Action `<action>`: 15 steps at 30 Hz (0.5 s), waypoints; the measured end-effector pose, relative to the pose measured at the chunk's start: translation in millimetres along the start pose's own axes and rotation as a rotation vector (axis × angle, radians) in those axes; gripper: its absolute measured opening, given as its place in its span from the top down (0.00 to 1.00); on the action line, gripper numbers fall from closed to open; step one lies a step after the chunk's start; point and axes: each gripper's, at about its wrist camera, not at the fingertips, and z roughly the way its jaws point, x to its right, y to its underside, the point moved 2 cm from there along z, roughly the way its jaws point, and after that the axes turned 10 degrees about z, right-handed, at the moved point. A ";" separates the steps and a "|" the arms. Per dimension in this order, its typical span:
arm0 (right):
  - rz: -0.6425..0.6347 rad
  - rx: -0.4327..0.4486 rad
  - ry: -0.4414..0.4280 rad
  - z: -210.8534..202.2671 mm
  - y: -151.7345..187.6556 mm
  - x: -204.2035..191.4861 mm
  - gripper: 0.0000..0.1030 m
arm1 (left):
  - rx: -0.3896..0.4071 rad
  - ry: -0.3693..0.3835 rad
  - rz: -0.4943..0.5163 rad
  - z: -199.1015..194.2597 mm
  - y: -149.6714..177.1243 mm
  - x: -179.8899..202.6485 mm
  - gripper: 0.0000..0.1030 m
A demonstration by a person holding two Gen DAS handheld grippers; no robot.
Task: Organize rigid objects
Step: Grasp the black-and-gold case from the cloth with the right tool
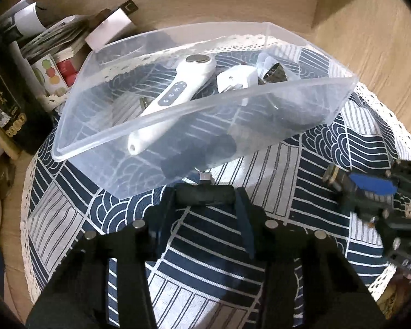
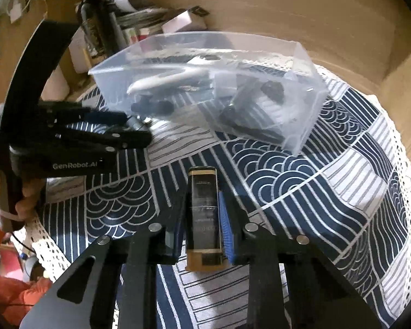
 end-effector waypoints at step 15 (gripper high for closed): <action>0.012 0.231 0.050 -50.7 -51.1 -0.8 0.79 | 0.169 -0.017 -0.037 -72.1 -6.7 -14.2 0.58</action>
